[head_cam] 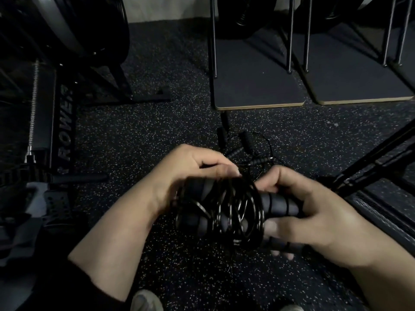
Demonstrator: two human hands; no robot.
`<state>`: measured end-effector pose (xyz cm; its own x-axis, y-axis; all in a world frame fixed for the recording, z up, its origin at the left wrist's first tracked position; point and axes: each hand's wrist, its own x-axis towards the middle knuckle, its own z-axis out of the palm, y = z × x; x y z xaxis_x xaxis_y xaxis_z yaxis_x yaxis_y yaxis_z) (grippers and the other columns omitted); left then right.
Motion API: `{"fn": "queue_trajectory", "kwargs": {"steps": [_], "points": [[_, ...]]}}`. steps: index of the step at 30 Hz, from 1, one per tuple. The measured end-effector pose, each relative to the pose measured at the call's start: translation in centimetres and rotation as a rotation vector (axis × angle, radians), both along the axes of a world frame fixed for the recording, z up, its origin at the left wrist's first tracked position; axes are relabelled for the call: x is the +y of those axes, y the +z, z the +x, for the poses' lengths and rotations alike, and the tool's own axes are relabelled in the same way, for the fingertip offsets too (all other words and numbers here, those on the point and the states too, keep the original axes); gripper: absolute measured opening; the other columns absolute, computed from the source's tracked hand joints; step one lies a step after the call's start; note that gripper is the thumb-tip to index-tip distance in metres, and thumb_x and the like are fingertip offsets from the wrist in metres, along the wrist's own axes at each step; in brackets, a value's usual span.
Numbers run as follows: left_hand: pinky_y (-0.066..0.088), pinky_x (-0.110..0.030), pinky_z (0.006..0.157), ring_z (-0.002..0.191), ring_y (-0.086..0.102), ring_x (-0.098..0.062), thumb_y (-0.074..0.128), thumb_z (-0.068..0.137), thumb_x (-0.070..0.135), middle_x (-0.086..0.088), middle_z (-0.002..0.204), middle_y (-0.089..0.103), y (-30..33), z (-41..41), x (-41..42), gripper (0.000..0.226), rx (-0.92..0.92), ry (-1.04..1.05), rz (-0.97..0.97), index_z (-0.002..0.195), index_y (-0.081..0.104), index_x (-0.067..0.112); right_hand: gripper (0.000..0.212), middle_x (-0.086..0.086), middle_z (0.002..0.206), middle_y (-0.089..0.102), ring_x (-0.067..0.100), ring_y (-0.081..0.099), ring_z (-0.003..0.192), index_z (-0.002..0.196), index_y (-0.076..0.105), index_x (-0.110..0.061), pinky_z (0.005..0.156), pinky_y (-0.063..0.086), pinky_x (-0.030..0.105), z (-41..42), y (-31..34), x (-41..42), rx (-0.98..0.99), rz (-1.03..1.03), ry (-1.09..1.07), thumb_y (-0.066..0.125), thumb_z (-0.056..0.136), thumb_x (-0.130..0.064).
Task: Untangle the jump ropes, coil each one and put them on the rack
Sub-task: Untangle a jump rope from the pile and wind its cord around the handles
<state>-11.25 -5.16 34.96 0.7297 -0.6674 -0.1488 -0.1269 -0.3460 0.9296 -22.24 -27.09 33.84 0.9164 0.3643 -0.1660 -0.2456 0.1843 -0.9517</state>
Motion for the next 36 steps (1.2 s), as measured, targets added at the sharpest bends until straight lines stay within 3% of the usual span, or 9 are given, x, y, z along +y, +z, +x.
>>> {"fn": "queue_trajectory", "kwargs": {"steps": [3,6,11,14,19,25,30,33,36], "points": [[0.044,-0.011,0.060,0.060,0.058,0.008,0.056,0.100,0.001,0.020,0.062,0.065,-0.9,-0.9,-0.5,0.037,-0.008,0.115,-0.029,0.076,0.066,0.028,0.046,0.012,0.082,0.070,0.026,0.063,0.050,0.099,0.066,-0.021,0.041,0.048,0.026,0.4,0.0,0.6,-0.061,0.204,-0.189,0.096,0.065,-0.025],[0.032,-0.021,0.050,0.044,0.041,0.000,0.056,0.103,0.028,0.016,0.047,0.047,-1.4,-1.2,-1.5,0.048,-0.048,0.124,0.104,0.061,0.068,0.046,0.046,0.013,0.079,0.066,0.025,0.058,0.048,0.100,0.064,-0.014,0.041,0.043,0.025,1.2,0.0,0.9,-0.098,0.278,-0.446,0.093,0.066,-0.025],[0.047,-0.020,0.066,0.064,0.062,0.005,0.056,0.103,0.040,0.024,0.066,0.065,-1.7,-1.2,-1.7,0.017,-0.037,0.094,0.260,0.103,0.073,0.041,0.032,0.011,0.079,0.067,0.029,0.058,0.055,0.103,0.057,-0.013,0.045,0.044,0.032,1.6,-0.1,1.2,-0.016,0.105,-0.734,0.073,0.075,-0.016],[0.044,-0.021,0.056,0.056,0.057,0.003,0.061,0.100,0.036,0.022,0.066,0.066,-1.6,-1.3,-1.6,0.014,-0.102,0.061,0.291,0.103,0.075,0.034,0.039,0.003,0.079,0.070,0.027,0.065,0.059,0.107,0.055,-0.023,0.049,0.050,0.034,1.7,-0.3,1.3,0.045,-0.052,-0.795,0.077,0.076,-0.019],[0.045,-0.028,0.057,0.059,0.054,-0.003,0.064,0.095,0.033,0.012,0.071,0.064,-0.6,-1.4,-1.2,0.008,-0.334,-0.040,0.532,0.095,0.072,0.035,0.058,-0.013,0.093,0.071,0.000,0.069,0.072,0.137,0.057,-0.040,0.057,0.051,0.013,1.4,-0.7,0.6,0.015,-0.790,-0.623,0.081,0.086,-0.029],[0.050,-0.029,0.088,0.086,0.051,0.003,0.068,0.092,0.051,0.023,0.097,0.064,1.5,-1.3,-0.6,0.015,-0.541,-0.220,0.668,0.105,0.069,0.044,0.060,-0.014,0.076,0.074,-0.001,0.062,0.051,0.137,0.057,-0.051,0.046,0.046,0.016,1.3,-0.2,0.6,0.030,-0.965,-0.180,0.080,0.087,-0.027],[0.045,-0.027,0.089,0.097,0.051,0.001,0.072,0.075,0.065,0.028,0.093,0.063,1.3,-1.0,0.5,0.023,-0.468,-0.288,0.563,0.088,0.067,0.047,0.049,-0.015,0.105,0.079,0.007,0.074,0.095,0.124,0.068,-0.047,0.091,0.060,0.030,1.0,0.3,0.1,0.077,-0.674,0.147,0.083,0.085,-0.022],[0.046,-0.016,0.077,0.088,0.064,0.001,0.077,0.077,0.047,0.024,0.085,0.068,1.5,-1.0,0.8,0.015,-0.270,-0.216,0.235,0.087,0.078,0.036,0.053,0.017,0.105,0.078,0.025,0.069,0.075,0.122,0.074,-0.044,0.059,0.058,0.030,0.5,0.8,-0.1,0.151,-0.307,0.160,0.091,0.073,-0.032],[0.050,-0.012,0.069,0.074,0.068,0.001,0.072,0.081,0.033,0.015,0.077,0.073,1.5,-0.9,1.1,0.018,-0.041,-0.095,-0.064,0.091,0.080,0.020,0.056,0.012,0.094,0.079,0.020,0.069,0.059,0.121,0.075,-0.034,0.047,0.054,0.024,0.1,0.6,-0.5,0.146,-0.015,0.117,0.094,0.068,-0.036]]}}
